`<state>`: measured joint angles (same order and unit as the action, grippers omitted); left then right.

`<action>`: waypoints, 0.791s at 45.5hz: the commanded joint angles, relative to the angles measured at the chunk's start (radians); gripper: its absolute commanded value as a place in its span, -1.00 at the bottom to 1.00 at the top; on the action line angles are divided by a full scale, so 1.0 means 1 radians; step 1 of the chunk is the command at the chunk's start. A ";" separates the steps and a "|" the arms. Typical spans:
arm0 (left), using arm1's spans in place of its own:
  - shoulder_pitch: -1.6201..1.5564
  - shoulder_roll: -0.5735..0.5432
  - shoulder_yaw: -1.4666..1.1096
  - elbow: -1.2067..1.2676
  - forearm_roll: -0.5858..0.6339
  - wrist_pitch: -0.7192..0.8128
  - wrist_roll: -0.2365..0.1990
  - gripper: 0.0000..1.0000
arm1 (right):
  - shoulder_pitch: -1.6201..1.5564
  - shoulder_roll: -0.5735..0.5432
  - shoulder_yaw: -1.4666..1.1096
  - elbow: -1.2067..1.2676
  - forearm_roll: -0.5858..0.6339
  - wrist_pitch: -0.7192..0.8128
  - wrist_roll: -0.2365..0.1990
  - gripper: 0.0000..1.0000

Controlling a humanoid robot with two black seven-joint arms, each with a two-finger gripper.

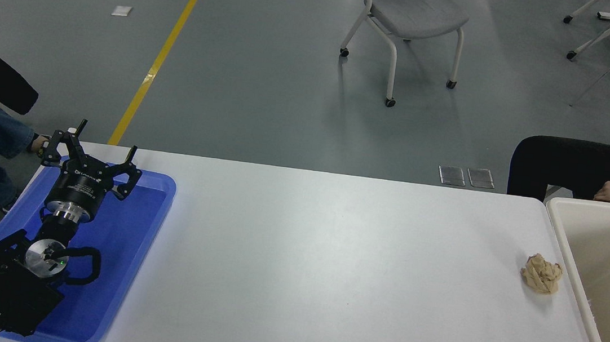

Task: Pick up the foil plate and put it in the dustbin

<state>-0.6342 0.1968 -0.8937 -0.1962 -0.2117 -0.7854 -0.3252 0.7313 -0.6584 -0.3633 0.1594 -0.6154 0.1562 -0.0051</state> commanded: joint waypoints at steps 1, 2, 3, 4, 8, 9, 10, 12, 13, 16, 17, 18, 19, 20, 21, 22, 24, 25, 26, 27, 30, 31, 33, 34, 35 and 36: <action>-0.001 0.000 -0.001 0.001 0.000 0.000 0.000 1.00 | 0.075 -0.012 -0.011 0.078 -0.012 0.022 0.002 1.00; -0.001 0.000 0.001 -0.002 0.000 0.000 0.000 1.00 | 0.088 -0.016 -0.020 0.092 -0.015 0.025 0.002 1.00; -0.001 0.000 -0.001 0.001 0.000 0.000 0.000 1.00 | 0.098 -0.021 -0.034 0.106 -0.018 0.025 0.002 1.00; -0.001 0.000 -0.001 0.001 0.000 0.000 0.000 1.00 | 0.111 -0.026 -0.051 0.121 -0.021 0.025 0.004 1.00; -0.001 -0.002 0.001 -0.002 0.000 0.000 0.000 1.00 | 0.183 -0.043 -0.130 0.224 -0.023 0.025 0.004 1.00; -0.002 -0.002 0.001 -0.002 0.000 0.000 0.000 1.00 | 0.207 -0.049 -0.150 0.254 -0.024 0.025 0.002 1.00; -0.002 -0.002 0.001 0.001 0.000 0.000 0.001 1.00 | 0.233 -0.053 -0.170 0.287 -0.024 0.025 0.004 1.00; -0.002 -0.003 0.001 0.001 0.000 0.000 0.001 1.00 | 0.301 -0.070 -0.212 0.382 -0.024 0.025 0.002 1.00; -0.002 -0.003 0.001 -0.002 0.000 0.000 0.001 1.00 | 0.330 -0.078 -0.227 0.423 -0.024 0.025 0.002 1.00; -0.002 -0.003 0.001 -0.002 0.000 0.000 0.001 1.00 | 0.420 -0.104 -0.276 0.549 -0.035 0.025 0.000 1.00; -0.002 -0.003 0.001 -0.002 0.000 0.000 0.001 1.00 | 0.450 -0.109 -0.298 0.584 -0.043 0.026 0.000 1.00; -0.002 -0.003 0.001 -0.002 0.000 0.000 0.001 1.00 | 0.479 -0.110 -0.322 0.620 -0.053 0.026 0.000 1.00; -0.002 -0.003 0.001 -0.002 0.000 0.000 0.001 1.00 | 0.508 -0.110 -0.347 0.653 -0.066 0.026 -0.001 1.00; -0.002 -0.003 0.001 -0.002 0.000 0.000 0.001 1.00 | 0.537 -0.110 -0.368 0.687 -0.076 0.026 -0.001 1.00; -0.002 -0.003 0.001 -0.002 0.000 0.000 0.001 1.00 | 0.566 -0.107 -0.388 0.722 -0.084 0.025 -0.003 1.00; -0.002 -0.003 0.001 0.001 0.000 0.000 0.001 1.00 | 0.597 -0.106 -0.407 0.759 -0.087 0.026 -0.004 1.00; -0.002 -0.003 0.001 -0.002 0.000 0.000 0.003 1.00 | 0.652 -0.101 -0.437 0.830 -0.093 0.026 -0.007 1.00; -0.002 -0.003 0.001 -0.002 0.000 0.000 0.003 1.00 | 0.678 -0.098 -0.454 0.863 -0.095 0.028 -0.007 1.00; -0.002 -0.003 0.001 -0.002 0.000 0.000 0.002 1.00 | 0.701 -0.093 -0.473 0.893 -0.098 0.028 -0.007 1.00; -0.002 -0.003 0.001 -0.002 0.000 0.000 0.003 1.00 | 0.727 -0.083 -0.491 0.919 -0.098 0.028 -0.007 1.00; -0.002 -0.003 0.001 -0.002 0.000 0.000 0.003 1.00 | 0.804 -0.037 -0.554 0.986 -0.096 0.028 -0.007 1.00; -0.002 -0.003 0.001 -0.002 0.000 0.000 0.003 1.00 | 0.827 -0.023 -0.578 1.003 -0.093 0.028 -0.007 1.00; -0.002 -0.003 0.001 -0.002 0.000 0.000 0.003 1.00 | 0.872 0.006 -0.630 1.032 -0.089 0.031 -0.007 1.00; -0.002 -0.003 0.001 -0.002 0.000 0.000 0.003 1.00 | 0.898 0.020 -0.654 1.048 -0.087 0.039 -0.006 1.00; -0.002 -0.003 0.001 0.001 0.000 0.000 0.003 1.00 | 0.918 0.032 -0.669 1.060 -0.086 0.051 -0.006 1.00; -0.002 -0.003 0.001 0.001 0.000 0.000 0.003 1.00 | 0.941 0.045 -0.681 1.069 -0.083 0.065 -0.006 1.00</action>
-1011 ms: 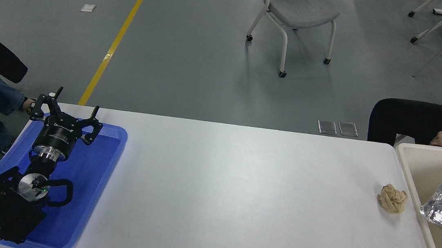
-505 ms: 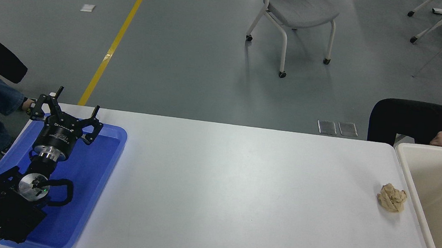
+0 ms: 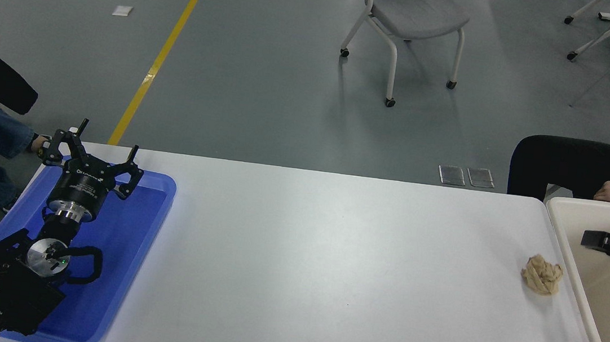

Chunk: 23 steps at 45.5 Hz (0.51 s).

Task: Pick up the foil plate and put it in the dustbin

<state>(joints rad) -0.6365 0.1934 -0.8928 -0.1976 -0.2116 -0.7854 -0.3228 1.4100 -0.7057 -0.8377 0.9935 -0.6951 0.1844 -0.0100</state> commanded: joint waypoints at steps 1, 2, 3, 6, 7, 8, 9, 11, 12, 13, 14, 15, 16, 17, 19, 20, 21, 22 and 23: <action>0.000 0.000 0.000 0.000 0.000 0.000 0.001 1.00 | 0.280 0.101 -0.213 0.243 -0.001 0.053 -0.001 1.00; 0.000 0.000 0.000 0.000 0.000 0.000 0.001 1.00 | 0.296 0.109 -0.213 0.249 0.002 0.072 -0.001 1.00; 0.000 0.000 0.000 0.003 0.000 0.000 0.001 1.00 | 0.309 0.114 -0.215 0.255 0.002 0.093 -0.001 1.00; 0.000 0.000 0.000 0.000 0.000 0.000 0.001 1.00 | 0.349 0.124 -0.213 0.280 0.006 0.151 -0.001 1.00; 0.000 0.000 0.000 0.003 0.000 0.000 0.001 1.00 | 0.366 0.127 -0.215 0.289 0.012 0.168 0.001 1.00; 0.000 0.000 0.000 0.000 0.000 0.000 0.001 1.00 | 0.380 0.132 -0.213 0.296 0.022 0.184 0.002 1.00; 0.000 0.000 0.000 0.000 0.000 0.000 0.001 1.00 | 0.392 0.138 -0.215 0.304 0.034 0.196 0.002 1.00; 0.000 0.000 0.000 0.003 0.000 0.000 0.001 1.00 | 0.429 0.166 -0.222 0.321 0.074 0.228 0.001 1.00; 0.000 0.000 0.000 0.000 0.000 0.000 0.001 1.00 | 0.440 0.176 -0.224 0.323 0.088 0.234 0.001 1.00; 0.000 0.000 0.000 0.000 0.000 0.000 0.001 1.00 | 0.449 0.189 -0.225 0.323 0.104 0.242 0.001 1.00; 0.000 0.000 0.000 0.000 0.000 0.000 0.001 1.00 | 0.458 0.201 -0.225 0.324 0.120 0.250 -0.001 1.00; 0.000 0.000 0.000 0.000 0.000 0.000 0.001 1.00 | 0.466 0.215 -0.230 0.326 0.135 0.260 -0.001 1.00; 0.000 0.000 0.000 0.000 0.000 0.000 0.001 1.00 | 0.472 0.230 -0.233 0.330 0.150 0.271 -0.002 1.00; 0.000 0.000 0.000 0.000 0.000 0.000 0.001 1.00 | 0.478 0.242 -0.238 0.338 0.166 0.283 -0.002 1.00; 0.000 0.000 0.000 0.000 0.000 0.000 0.001 1.00 | 0.492 0.267 -0.244 0.361 0.199 0.303 -0.002 1.00; 0.001 0.001 0.000 0.000 0.000 0.000 -0.001 1.00 | 0.500 0.275 -0.247 0.372 0.215 0.311 -0.002 1.00; 0.001 0.001 0.000 0.003 0.000 0.000 0.001 1.00 | 0.510 0.279 -0.251 0.381 0.233 0.317 -0.002 1.00; 0.001 0.000 0.000 0.003 0.000 0.000 0.001 1.00 | 0.521 0.281 -0.259 0.390 0.250 0.320 -0.002 1.00; 0.000 0.000 0.000 0.000 0.000 0.000 -0.001 1.00 | 0.532 0.282 -0.268 0.399 0.262 0.322 -0.002 1.00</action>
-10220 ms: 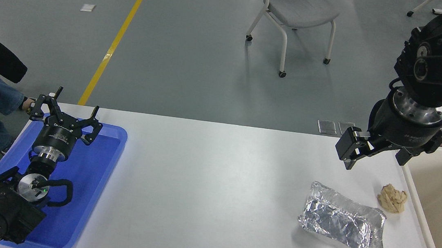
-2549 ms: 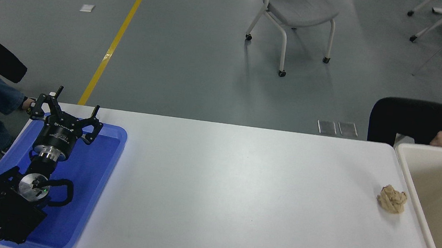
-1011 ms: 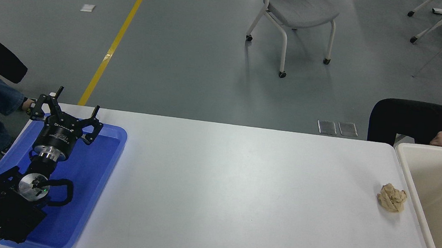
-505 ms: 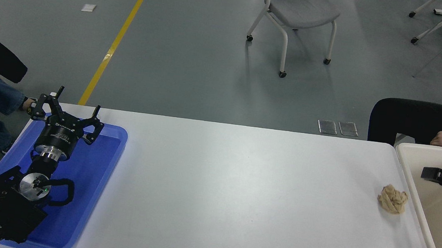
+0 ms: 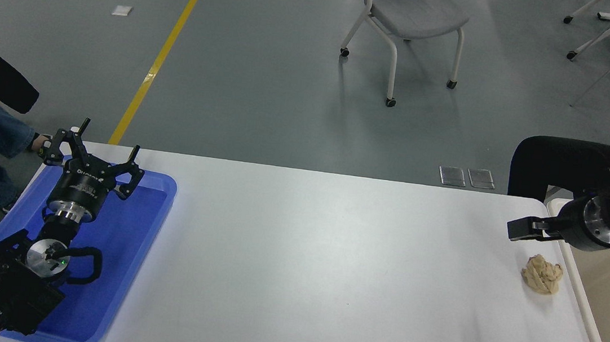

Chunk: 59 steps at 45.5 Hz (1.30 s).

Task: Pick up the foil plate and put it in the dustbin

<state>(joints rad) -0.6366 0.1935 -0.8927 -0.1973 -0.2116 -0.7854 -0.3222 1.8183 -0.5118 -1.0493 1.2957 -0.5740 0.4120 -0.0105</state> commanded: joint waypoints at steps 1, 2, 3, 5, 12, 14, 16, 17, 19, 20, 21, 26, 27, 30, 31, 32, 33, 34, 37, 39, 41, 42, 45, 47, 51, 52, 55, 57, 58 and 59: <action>0.002 0.000 0.000 -0.001 0.000 0.000 0.000 1.00 | 0.134 0.088 -0.066 0.103 0.149 0.096 -0.002 1.00; 0.002 0.000 0.000 -0.001 0.000 0.000 0.000 1.00 | 0.145 0.088 -0.074 0.111 0.154 0.097 0.000 1.00; 0.002 0.000 0.000 -0.001 0.000 0.000 0.000 1.00 | 0.156 0.090 -0.080 0.117 0.157 0.102 0.000 1.00; 0.000 0.000 0.000 -0.001 0.000 0.000 0.000 1.00 | 0.176 0.090 -0.083 0.128 0.161 0.111 0.001 1.00; 0.002 0.001 0.000 -0.001 0.000 0.000 0.000 1.00 | 0.228 0.121 -0.090 0.172 0.166 0.160 0.003 1.00; 0.002 0.000 0.000 0.002 0.000 0.000 0.000 1.00 | 0.228 0.136 -0.106 0.171 0.164 0.162 0.001 1.00; 0.002 0.000 0.000 0.002 0.000 0.000 0.000 1.00 | 0.234 0.144 -0.118 0.166 0.172 0.162 0.001 1.00; 0.002 0.000 0.000 -0.001 0.000 0.000 0.000 1.00 | 0.237 0.144 -0.121 0.168 0.178 0.162 0.001 1.00; 0.002 0.001 0.000 -0.001 0.000 0.000 -0.001 1.00 | 0.248 0.144 -0.126 0.174 0.198 0.166 0.001 1.00; 0.002 0.001 0.000 -0.001 0.000 0.000 -0.001 1.00 | 0.259 0.144 -0.126 0.175 0.210 0.169 0.001 1.00; 0.002 0.001 -0.002 0.002 0.000 0.000 -0.001 1.00 | 0.268 0.142 -0.127 0.177 0.224 0.175 0.003 1.00; 0.003 0.003 -0.002 0.002 0.000 0.000 -0.001 1.00 | 0.299 0.145 -0.132 0.180 0.275 0.200 0.003 1.00; 0.003 0.003 0.000 0.002 0.000 0.000 -0.003 1.00 | 0.306 0.148 -0.132 0.180 0.276 0.200 0.003 1.00; 0.003 0.003 -0.002 0.002 0.000 0.000 -0.003 1.00 | 0.329 0.160 -0.130 0.180 0.284 0.199 0.004 1.00; 0.003 0.003 -0.002 -0.001 0.000 0.000 -0.003 1.00 | 0.335 0.167 -0.130 0.178 0.290 0.197 0.004 1.00; 0.003 0.003 0.000 -0.001 0.000 0.000 -0.003 1.00 | 0.340 0.173 -0.132 0.178 0.296 0.195 0.003 1.00; 0.003 0.004 -0.002 0.002 0.000 0.000 -0.002 1.00 | 0.343 0.179 -0.133 0.178 0.301 0.194 0.001 1.00; 0.003 0.003 -0.002 -0.001 0.000 0.000 -0.003 1.00 | 0.346 0.187 -0.135 0.178 0.303 0.191 -0.002 1.00; 0.003 0.003 0.000 -0.001 0.000 0.000 -0.003 1.00 | 0.351 0.208 -0.147 0.175 0.303 0.189 -0.003 1.00; 0.003 0.003 -0.002 0.002 0.000 0.000 -0.003 1.00 | 0.355 0.219 -0.153 0.175 0.304 0.191 -0.003 1.00; 0.003 0.003 -0.002 0.002 0.000 0.000 -0.003 1.00 | 0.365 0.223 -0.155 0.175 0.306 0.192 -0.002 1.00; 0.003 0.003 0.000 -0.001 0.000 0.000 -0.003 1.00 | 0.369 0.225 -0.155 0.175 0.306 0.192 -0.002 1.00; 0.003 0.003 0.000 -0.001 0.000 0.000 -0.003 1.00 | 0.371 0.227 -0.158 0.174 0.304 0.194 -0.002 1.00; 0.003 0.003 -0.002 -0.001 0.000 0.000 -0.003 1.00 | 0.371 0.225 -0.158 0.174 0.304 0.194 0.000 1.00; 0.003 0.004 -0.002 0.002 0.000 0.000 -0.003 1.00 | 0.377 0.220 -0.158 0.177 0.304 0.200 0.003 1.00; 0.003 0.004 -0.002 0.002 0.000 0.000 -0.003 1.00 | 0.377 0.219 -0.158 0.177 0.304 0.200 0.003 1.00; 0.003 0.004 0.000 -0.001 0.000 0.000 -0.003 1.00 | 0.377 0.216 -0.158 0.177 0.303 0.200 0.004 1.00; 0.003 0.004 -0.002 0.002 0.000 0.000 -0.003 1.00 | 0.377 0.213 -0.156 0.177 0.304 0.200 0.004 1.00; 0.003 0.004 0.000 0.002 0.000 0.000 -0.003 1.00 | 0.377 0.213 -0.155 0.177 0.303 0.200 0.004 1.00; 0.003 0.004 0.000 -0.001 0.000 0.000 -0.003 1.00 | 0.377 0.213 -0.155 0.177 0.303 0.200 0.004 1.00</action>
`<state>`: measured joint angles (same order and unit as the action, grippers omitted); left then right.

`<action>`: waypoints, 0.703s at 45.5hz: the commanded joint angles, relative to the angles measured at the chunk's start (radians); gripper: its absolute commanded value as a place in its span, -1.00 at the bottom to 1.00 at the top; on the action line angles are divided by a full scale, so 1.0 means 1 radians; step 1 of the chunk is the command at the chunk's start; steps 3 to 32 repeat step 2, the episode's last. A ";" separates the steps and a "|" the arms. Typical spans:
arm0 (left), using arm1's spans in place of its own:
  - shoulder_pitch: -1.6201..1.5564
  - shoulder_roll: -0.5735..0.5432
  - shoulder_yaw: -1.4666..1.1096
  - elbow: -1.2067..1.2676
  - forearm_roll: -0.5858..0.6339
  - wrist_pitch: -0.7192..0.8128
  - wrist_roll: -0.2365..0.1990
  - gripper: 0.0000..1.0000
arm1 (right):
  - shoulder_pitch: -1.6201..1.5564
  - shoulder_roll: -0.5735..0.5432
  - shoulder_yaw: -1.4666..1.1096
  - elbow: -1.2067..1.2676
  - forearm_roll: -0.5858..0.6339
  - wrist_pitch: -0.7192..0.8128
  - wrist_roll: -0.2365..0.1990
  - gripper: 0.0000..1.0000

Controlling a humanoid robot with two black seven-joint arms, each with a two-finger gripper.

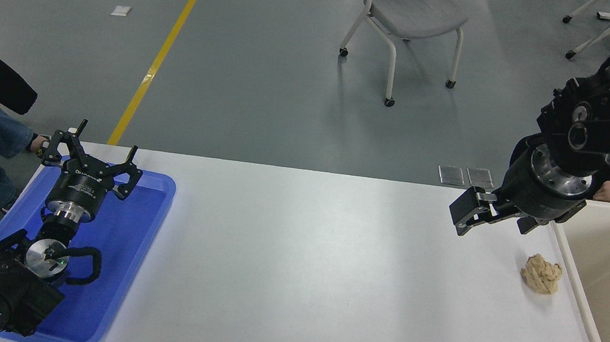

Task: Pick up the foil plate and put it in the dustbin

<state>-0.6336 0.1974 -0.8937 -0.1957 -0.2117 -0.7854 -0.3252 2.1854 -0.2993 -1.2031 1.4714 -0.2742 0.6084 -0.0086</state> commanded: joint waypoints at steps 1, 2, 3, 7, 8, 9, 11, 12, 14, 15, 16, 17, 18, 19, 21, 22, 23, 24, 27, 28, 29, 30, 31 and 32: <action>0.000 0.001 -0.001 0.001 0.000 0.000 0.000 1.00 | 0.010 0.000 0.000 0.001 0.004 0.004 0.002 1.00; 0.000 0.001 0.001 0.001 0.000 0.000 0.000 1.00 | 0.010 0.000 0.000 0.001 0.004 0.004 0.002 1.00; 0.000 0.001 0.001 0.001 0.000 0.000 0.000 1.00 | 0.010 0.000 0.000 0.001 0.004 0.004 0.002 1.00; 0.000 0.001 0.001 0.001 0.000 0.000 0.000 1.00 | 0.010 0.000 0.000 0.001 0.004 0.004 0.002 1.00; 0.000 0.001 0.001 0.001 0.000 0.000 0.000 1.00 | 0.010 0.000 0.000 0.001 0.004 0.004 0.002 1.00; 0.000 0.001 0.001 0.001 0.000 0.000 0.000 1.00 | 0.010 0.000 0.000 0.001 0.004 0.004 0.002 1.00; 0.000 0.001 0.001 0.001 0.000 0.000 0.000 1.00 | 0.010 0.000 0.000 0.001 0.004 0.004 0.002 1.00; 0.000 0.001 0.001 0.001 0.000 0.000 0.000 1.00 | 0.010 0.000 0.000 0.001 0.004 0.004 0.002 1.00; 0.000 0.001 0.001 0.001 0.000 0.000 0.000 1.00 | 0.010 0.000 0.000 0.001 0.004 0.004 0.002 1.00; 0.000 0.001 0.001 0.001 0.000 0.000 0.000 1.00 | 0.010 0.000 0.000 0.001 0.004 0.004 0.002 1.00; 0.000 0.001 0.001 0.001 0.000 0.000 0.000 1.00 | 0.010 0.000 0.000 0.001 0.004 0.004 0.002 1.00; 0.000 0.001 0.001 0.001 0.000 0.000 0.000 1.00 | 0.010 0.000 0.000 0.001 0.004 0.004 0.002 1.00; 0.000 0.001 0.001 0.001 0.000 0.000 0.000 1.00 | 0.010 0.000 0.000 0.001 0.004 0.004 0.002 1.00; 0.000 0.001 0.001 0.001 0.000 0.000 0.000 1.00 | 0.010 0.000 0.000 0.001 0.004 0.004 0.002 1.00; 0.000 0.001 0.001 0.001 0.000 0.000 0.000 1.00 | 0.010 0.000 0.000 0.001 0.004 0.004 0.002 1.00; 0.000 0.001 0.001 0.001 0.000 0.000 0.000 1.00 | 0.010 0.000 0.000 0.001 0.004 0.004 0.002 1.00; 0.000 0.001 0.001 0.001 0.000 0.000 0.000 1.00 | 0.010 0.000 0.000 0.001 0.004 0.004 0.002 1.00; 0.000 0.001 0.001 0.001 0.000 0.000 0.000 1.00 | 0.010 0.000 0.000 0.001 0.004 0.004 0.002 1.00; 0.000 0.001 0.001 0.001 0.000 0.000 0.000 1.00 | 0.010 0.000 0.000 0.001 0.004 0.004 0.002 1.00; 0.000 0.001 0.001 0.001 0.000 0.000 0.000 1.00 | 0.010 0.000 0.000 0.001 0.004 0.004 0.002 1.00; 0.000 0.001 0.001 0.001 0.000 0.000 0.000 1.00 | 0.010 0.000 0.000 0.001 0.004 0.004 0.002 1.00; 0.000 0.001 0.001 0.001 0.000 0.000 0.000 1.00 | 0.010 0.000 0.000 0.001 0.004 0.004 0.002 1.00; 0.000 0.001 0.001 0.001 0.000 0.000 0.000 1.00 | 0.010 0.000 0.000 0.001 0.004 0.004 0.002 1.00; 0.000 0.001 0.001 0.001 0.000 0.000 0.000 1.00 | 0.010 0.000 0.000 0.001 0.004 0.004 0.002 1.00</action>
